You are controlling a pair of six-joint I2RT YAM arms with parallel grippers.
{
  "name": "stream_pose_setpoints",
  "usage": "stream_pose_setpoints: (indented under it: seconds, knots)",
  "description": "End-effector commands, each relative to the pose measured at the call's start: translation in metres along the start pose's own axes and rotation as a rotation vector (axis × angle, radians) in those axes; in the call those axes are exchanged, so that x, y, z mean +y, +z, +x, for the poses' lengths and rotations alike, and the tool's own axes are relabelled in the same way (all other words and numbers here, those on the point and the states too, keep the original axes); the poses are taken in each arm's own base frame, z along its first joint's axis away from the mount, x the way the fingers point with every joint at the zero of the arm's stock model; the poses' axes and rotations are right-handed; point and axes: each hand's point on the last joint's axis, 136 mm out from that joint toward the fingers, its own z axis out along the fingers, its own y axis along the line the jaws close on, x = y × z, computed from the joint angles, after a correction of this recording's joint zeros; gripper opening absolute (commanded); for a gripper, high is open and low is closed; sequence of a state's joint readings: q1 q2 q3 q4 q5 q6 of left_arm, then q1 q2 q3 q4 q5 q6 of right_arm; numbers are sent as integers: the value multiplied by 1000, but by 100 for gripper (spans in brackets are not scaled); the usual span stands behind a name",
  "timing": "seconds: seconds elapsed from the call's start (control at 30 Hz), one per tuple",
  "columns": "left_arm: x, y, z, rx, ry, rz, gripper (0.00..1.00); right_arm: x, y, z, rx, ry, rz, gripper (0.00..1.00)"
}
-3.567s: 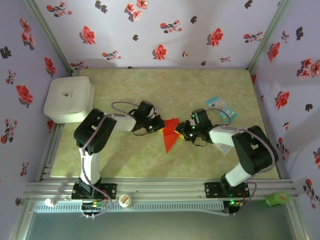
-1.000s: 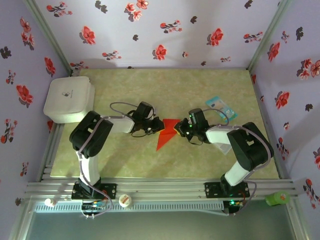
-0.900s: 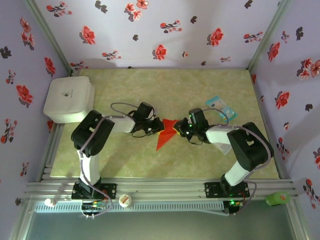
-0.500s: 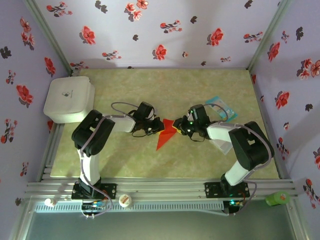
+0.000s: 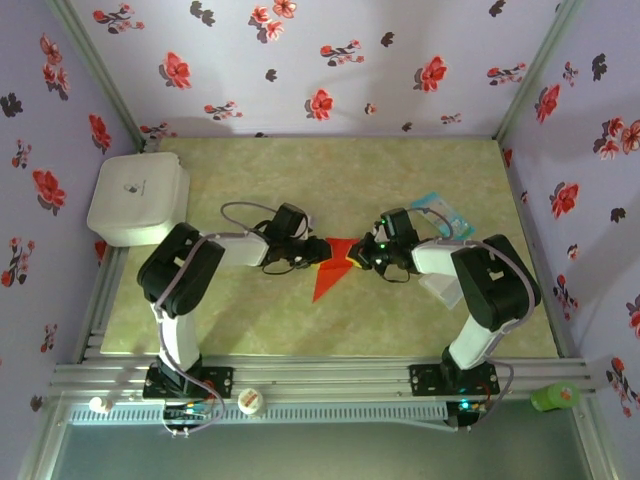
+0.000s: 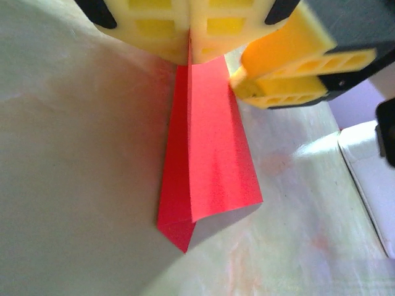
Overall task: Fold a paper plane with a square sheet of paper (pick it up from the middle)
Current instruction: Fold the wing for the fifth time at the center of the table.
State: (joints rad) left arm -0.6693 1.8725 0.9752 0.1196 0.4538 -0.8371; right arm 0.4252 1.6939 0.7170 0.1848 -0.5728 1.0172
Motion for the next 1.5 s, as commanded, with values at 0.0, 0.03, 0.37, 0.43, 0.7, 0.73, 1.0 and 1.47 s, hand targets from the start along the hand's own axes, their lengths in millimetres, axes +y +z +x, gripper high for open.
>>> stream_pose_setpoints:
  seconds: [0.0,0.03,0.37,0.43,0.7,0.73,1.0,1.47]
  knots:
    - [-23,-24,-9,-97,161,10,37,6,-9,-11,-84,60,-27,0]
    - [-25,-27,-7,-109,204,-9,41,8,-10,-13,-100,77,-44,0]
    - [-24,-25,45,-97,671,-323,48,15,-9,-16,-133,148,-100,0]
    - [-23,-21,51,-96,731,-371,50,15,-8,-15,-130,148,-101,0]
    - [-23,-12,56,-122,919,-563,55,18,-9,-14,-123,143,-105,0]
    - [-23,-11,57,-117,930,-571,55,17,-9,-13,-122,144,-103,0]
    - [-17,-10,51,-137,955,-643,51,17,-9,-13,-121,146,-106,0]
    - [-10,-7,51,-127,952,-674,33,18,-9,-12,-119,146,-109,0]
